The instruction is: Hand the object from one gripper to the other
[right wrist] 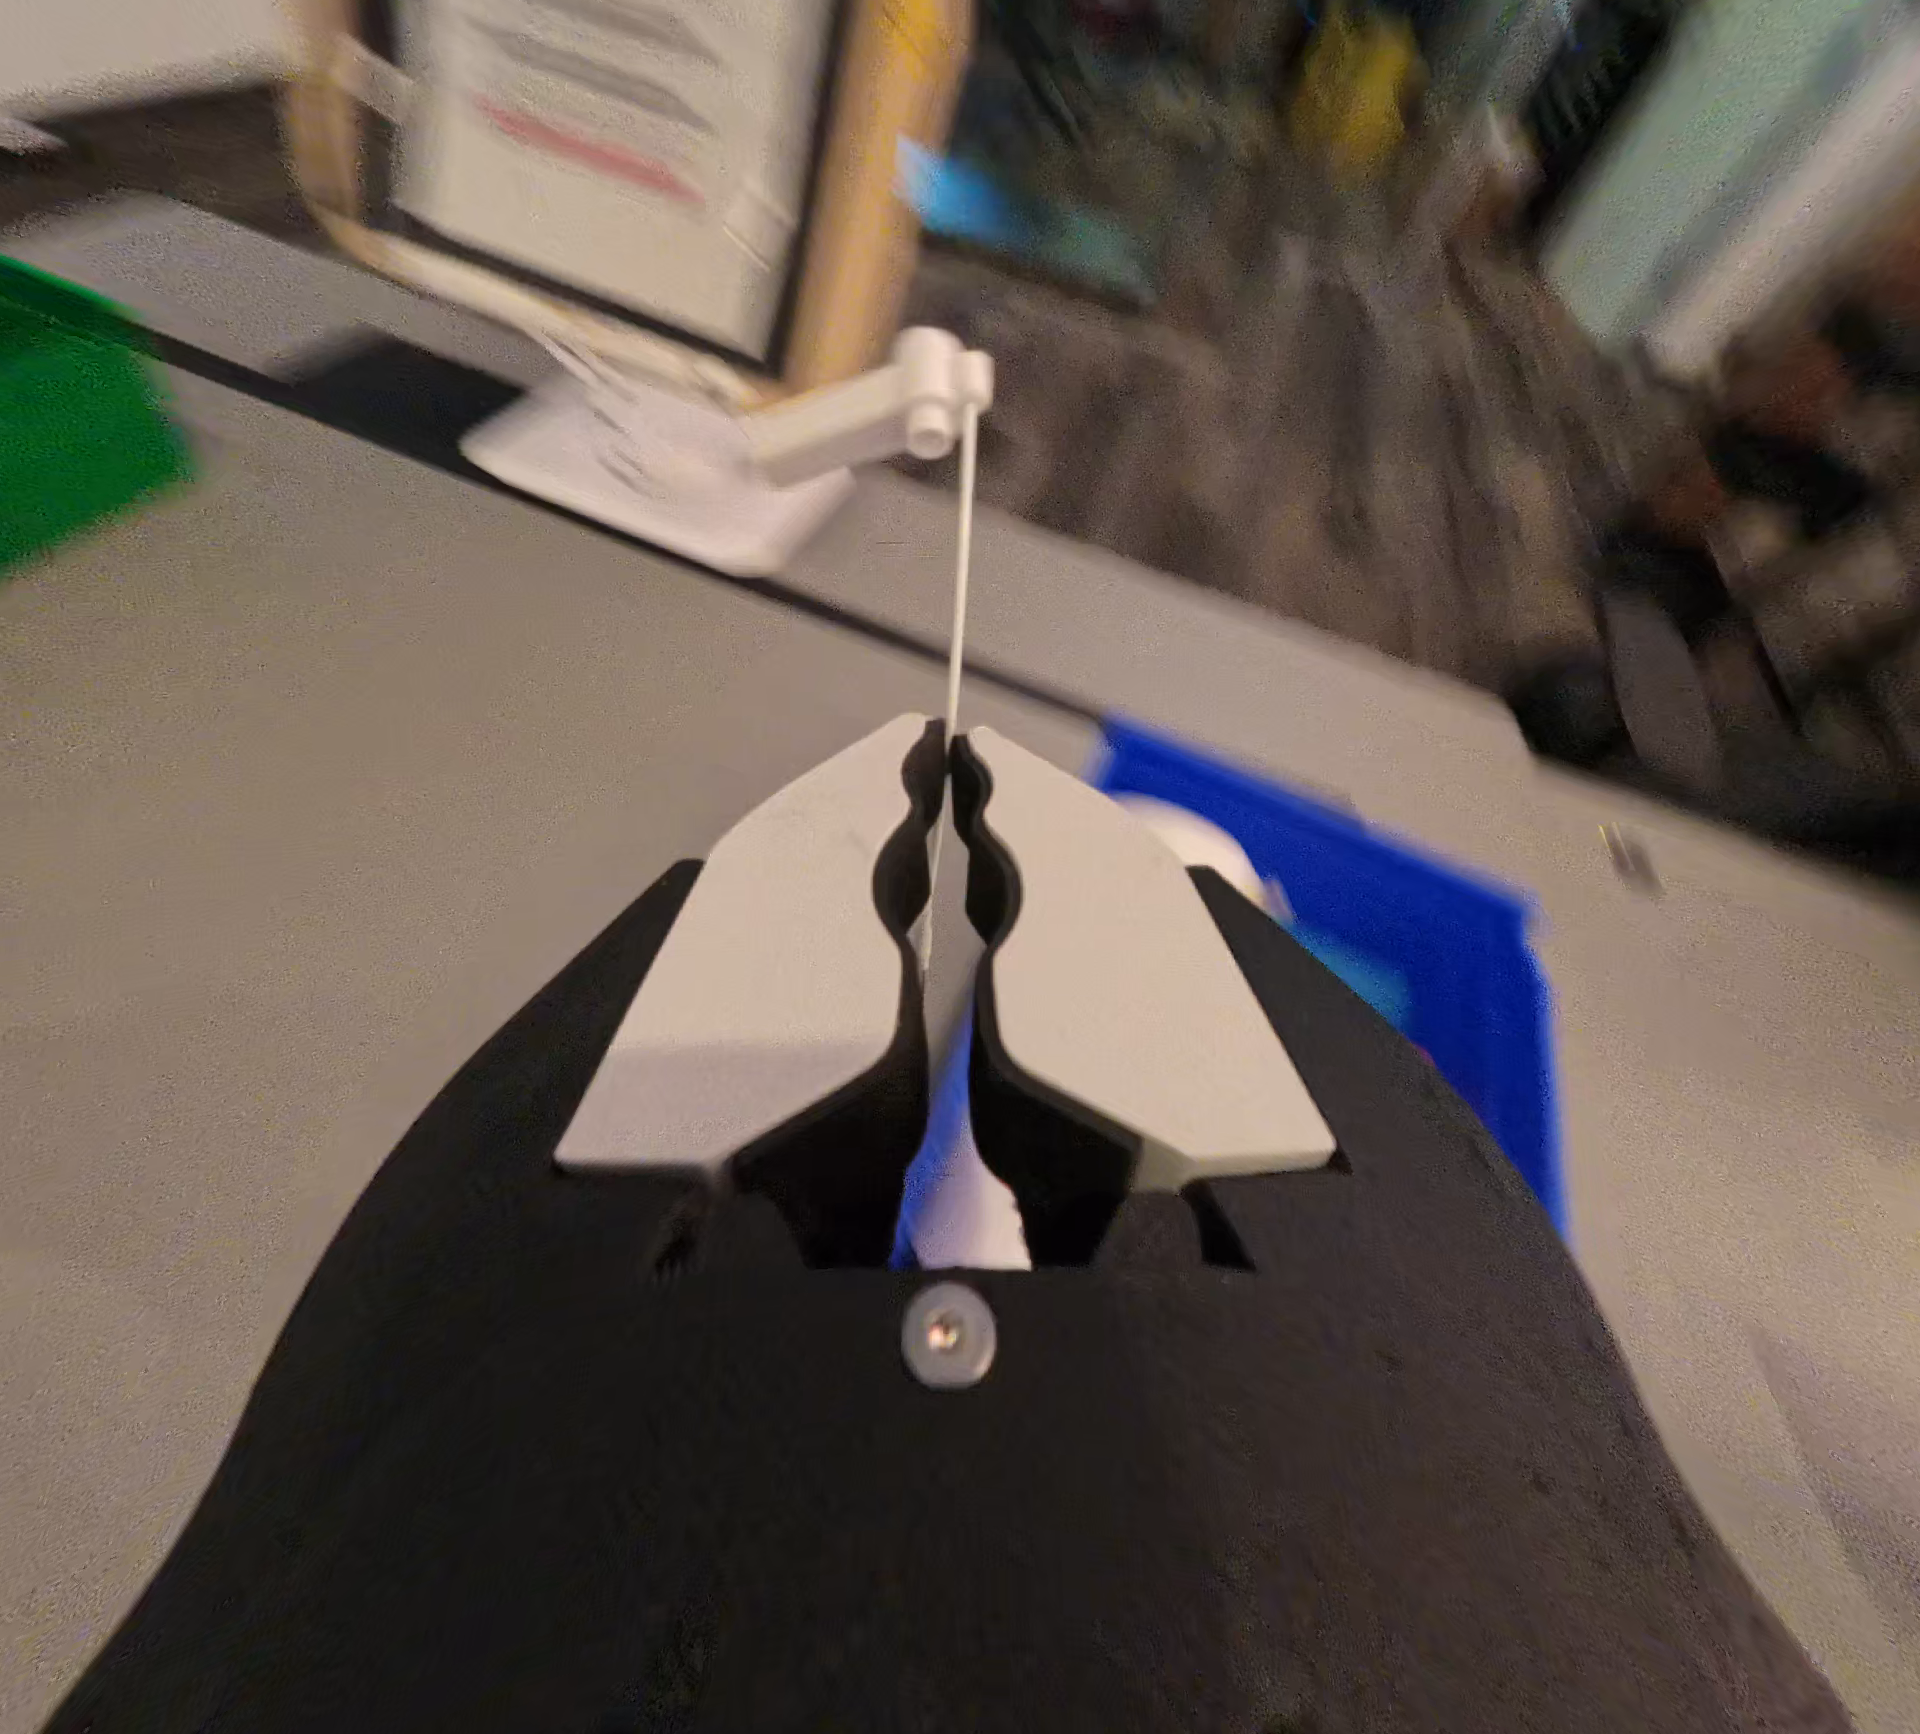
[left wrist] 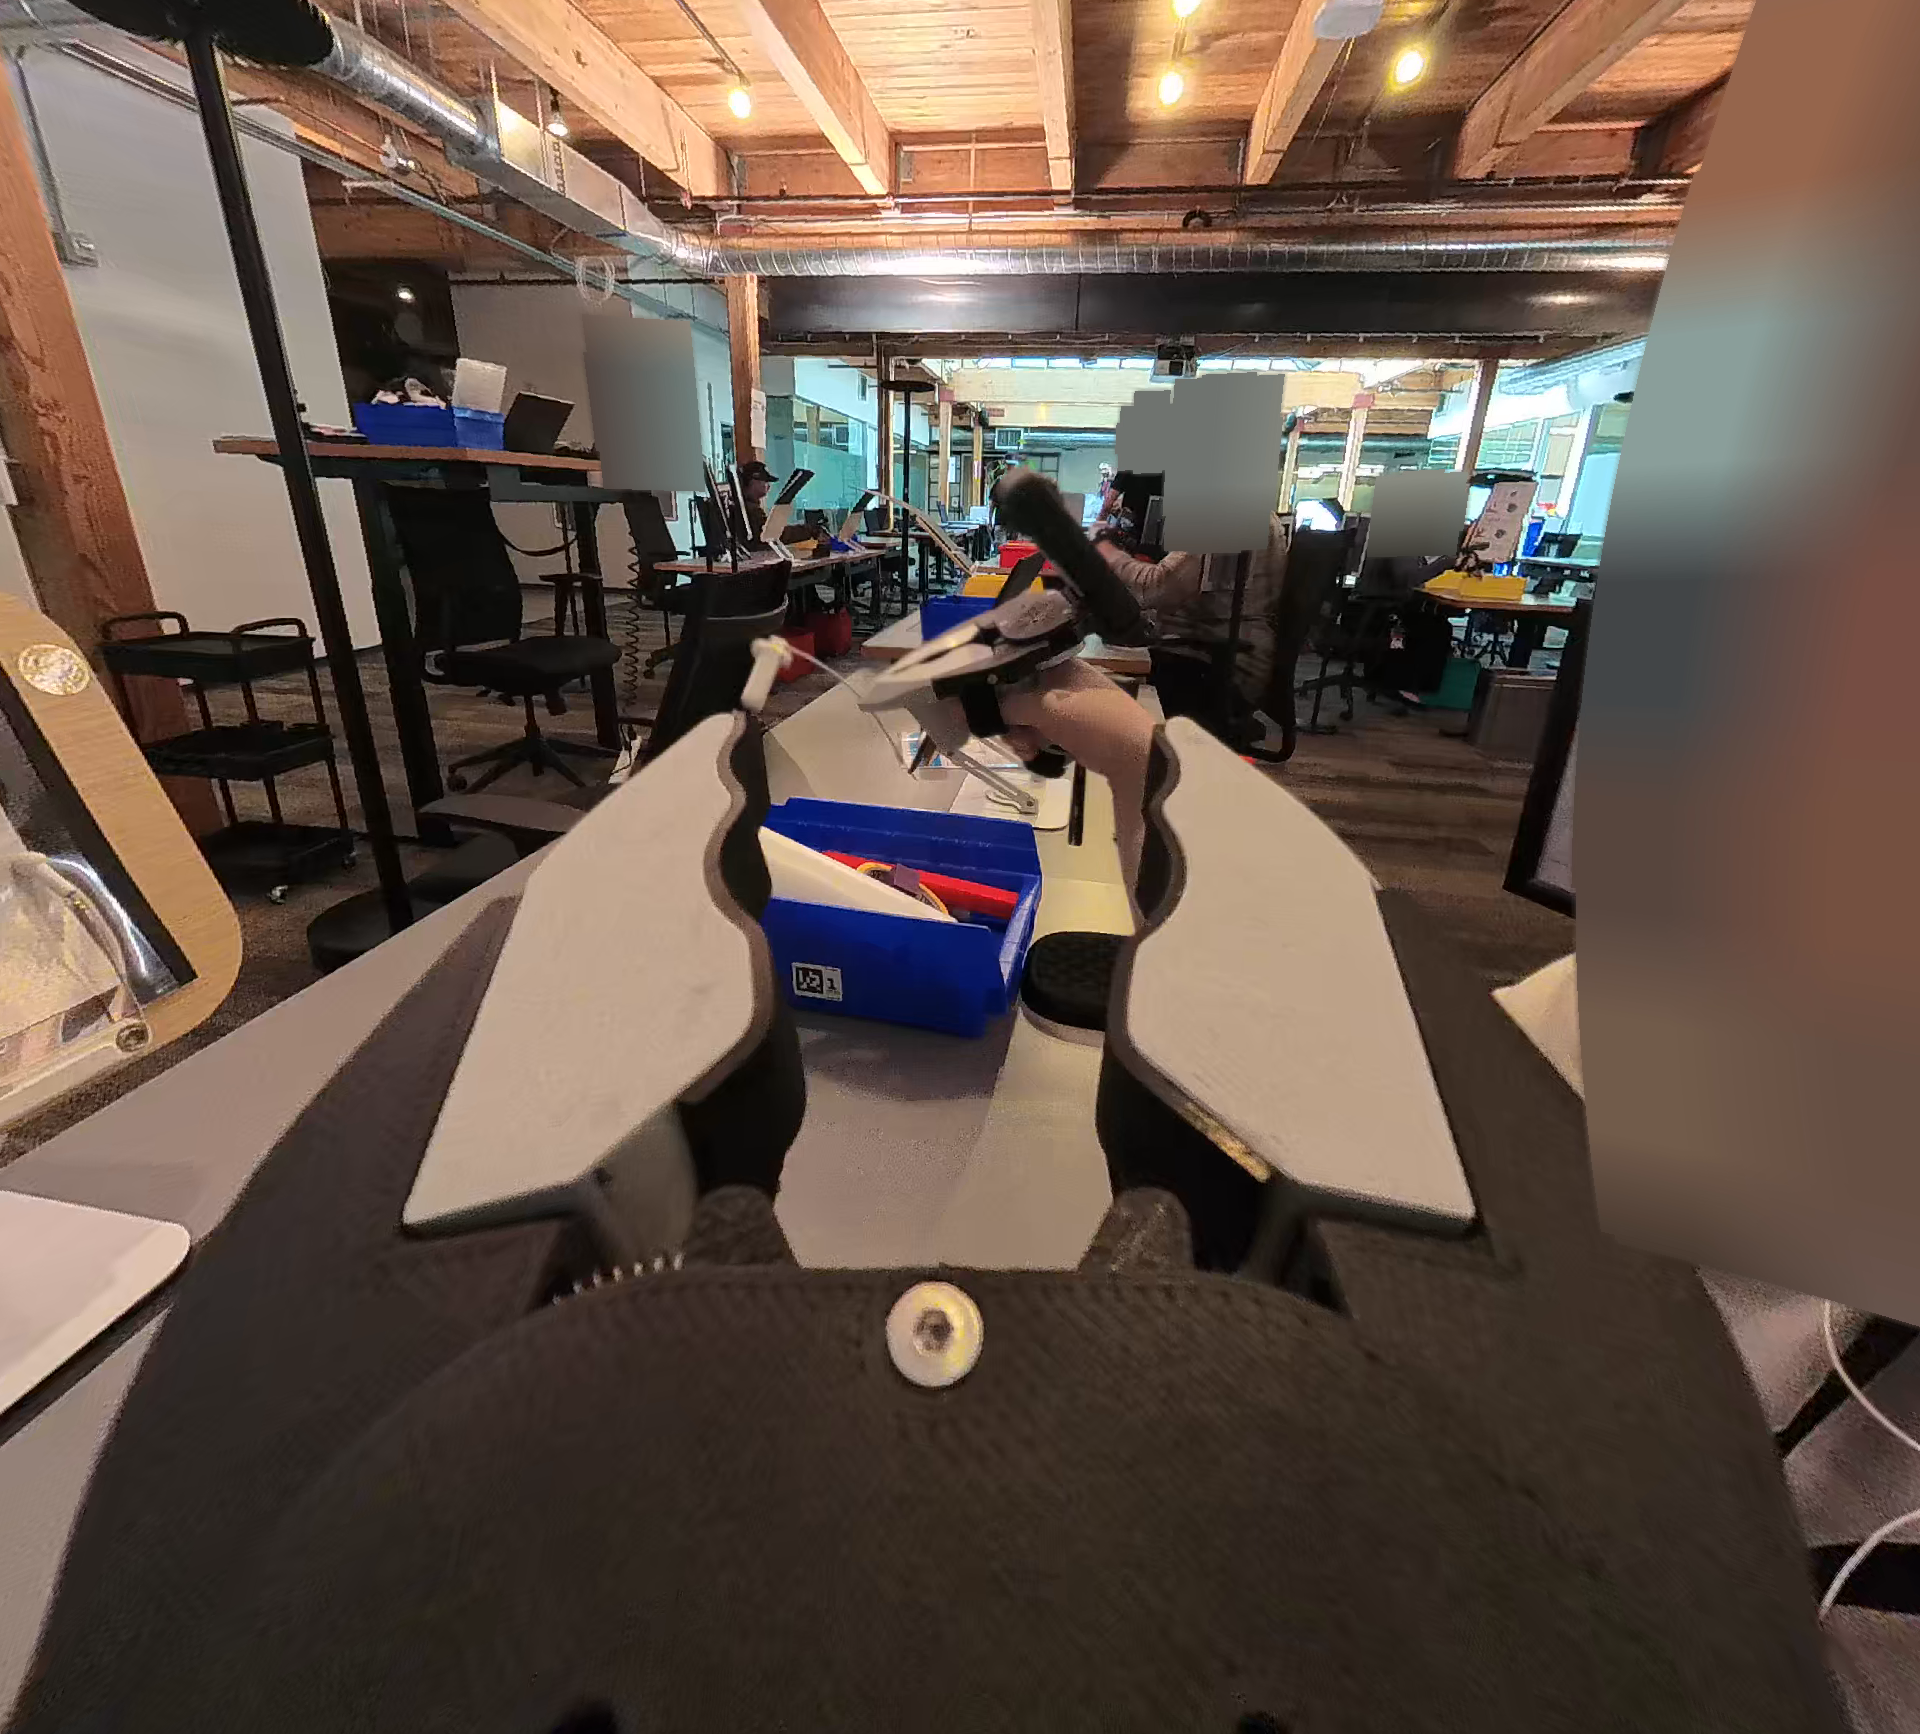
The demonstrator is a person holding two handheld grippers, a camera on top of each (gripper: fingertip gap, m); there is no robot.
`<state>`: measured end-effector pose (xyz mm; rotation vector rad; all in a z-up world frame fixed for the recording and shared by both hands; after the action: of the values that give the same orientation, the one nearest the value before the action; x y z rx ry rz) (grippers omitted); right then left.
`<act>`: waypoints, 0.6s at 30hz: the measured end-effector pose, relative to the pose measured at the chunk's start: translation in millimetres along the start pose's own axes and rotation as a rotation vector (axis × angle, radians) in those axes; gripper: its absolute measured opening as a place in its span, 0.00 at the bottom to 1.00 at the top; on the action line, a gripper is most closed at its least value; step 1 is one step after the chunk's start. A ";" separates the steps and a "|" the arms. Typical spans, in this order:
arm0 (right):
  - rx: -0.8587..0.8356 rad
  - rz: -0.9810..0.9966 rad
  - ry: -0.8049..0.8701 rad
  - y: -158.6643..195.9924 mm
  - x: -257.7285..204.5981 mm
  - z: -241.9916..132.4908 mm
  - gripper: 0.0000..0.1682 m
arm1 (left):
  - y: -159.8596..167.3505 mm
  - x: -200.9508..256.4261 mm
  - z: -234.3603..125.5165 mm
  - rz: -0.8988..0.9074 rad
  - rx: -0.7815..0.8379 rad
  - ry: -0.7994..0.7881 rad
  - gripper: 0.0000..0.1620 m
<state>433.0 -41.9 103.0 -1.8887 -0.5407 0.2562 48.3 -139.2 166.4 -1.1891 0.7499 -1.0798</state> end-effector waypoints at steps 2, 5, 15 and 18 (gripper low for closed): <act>-0.108 0.213 0.024 47.8 42.7 -8.6 0.01 | 1.2 -0.3 0.8 0.003 -0.005 0.000 0.42; -0.200 0.412 0.068 108.3 88.5 -11.3 0.01 | 3.6 0.6 2.4 0.011 -0.018 0.002 0.41; -0.336 0.632 0.265 195.5 144.3 12.2 0.02 | 10.9 6.1 7.3 0.032 -0.060 0.020 0.40; -0.346 0.609 0.370 188.4 151.5 -2.4 0.10 | 11.5 6.5 6.9 0.054 -0.075 0.010 0.40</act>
<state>612.4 -26.3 -58.2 -2.3361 0.2717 0.2048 59.7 -142.7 157.5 -1.2206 0.8326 -1.0209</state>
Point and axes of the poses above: each gripper's, where its closed fingertips meet, z out along the fingers, y out of its underside, x = y × z across the jaws, the point moved 4 cm from there along -z, back along the fingers, and after that the axes turned 11 degrees about -y, right-handed, at the moved point
